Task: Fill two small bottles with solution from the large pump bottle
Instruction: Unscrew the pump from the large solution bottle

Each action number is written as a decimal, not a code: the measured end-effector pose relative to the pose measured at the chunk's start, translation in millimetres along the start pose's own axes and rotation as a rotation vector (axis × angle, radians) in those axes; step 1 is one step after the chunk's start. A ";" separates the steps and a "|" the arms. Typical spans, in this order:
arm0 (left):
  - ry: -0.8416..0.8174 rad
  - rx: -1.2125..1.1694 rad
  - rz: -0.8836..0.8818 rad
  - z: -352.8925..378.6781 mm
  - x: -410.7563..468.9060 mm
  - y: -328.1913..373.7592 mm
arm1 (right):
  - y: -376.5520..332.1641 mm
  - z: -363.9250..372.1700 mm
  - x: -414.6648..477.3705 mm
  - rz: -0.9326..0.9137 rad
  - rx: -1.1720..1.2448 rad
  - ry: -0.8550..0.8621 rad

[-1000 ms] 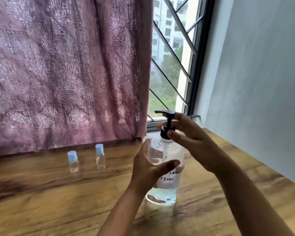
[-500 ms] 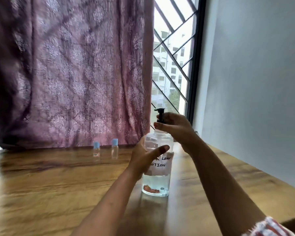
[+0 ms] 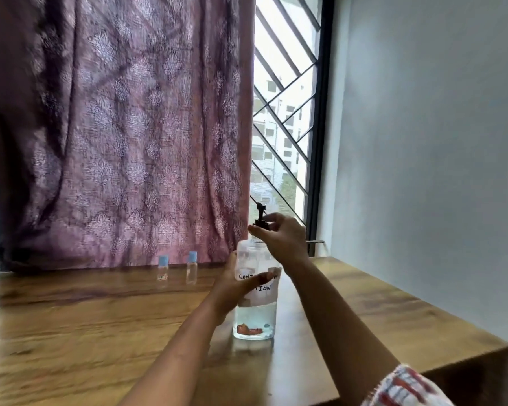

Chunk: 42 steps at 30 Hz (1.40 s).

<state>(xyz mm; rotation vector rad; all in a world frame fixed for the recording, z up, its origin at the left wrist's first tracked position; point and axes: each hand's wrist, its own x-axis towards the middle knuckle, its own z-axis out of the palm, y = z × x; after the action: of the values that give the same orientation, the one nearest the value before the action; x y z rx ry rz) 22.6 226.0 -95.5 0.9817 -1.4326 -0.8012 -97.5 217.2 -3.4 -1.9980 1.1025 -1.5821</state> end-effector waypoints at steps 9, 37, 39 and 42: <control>-0.055 0.008 -0.046 -8.2 18.7 -11.7 | 15.8 -5.9 16.0 -0.008 0.167 -0.161; 0.057 0.136 -0.001 -6.8 12.5 -39.5 | 13.2 7.2 33.6 0.046 0.067 0.006; 0.074 0.189 -0.004 -8.5 12.4 -38.2 | 7.8 0.6 37.7 0.025 0.132 0.009; 0.125 0.270 -0.020 -11.2 13.5 -40.1 | -0.3 -6.8 43.3 0.009 0.194 0.028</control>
<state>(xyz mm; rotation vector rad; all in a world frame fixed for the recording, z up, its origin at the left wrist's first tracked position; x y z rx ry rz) 38.7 197.9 -125.0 1.2305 -1.4476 -0.5586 -100.9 185.9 27.1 -1.8473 0.9274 -1.6491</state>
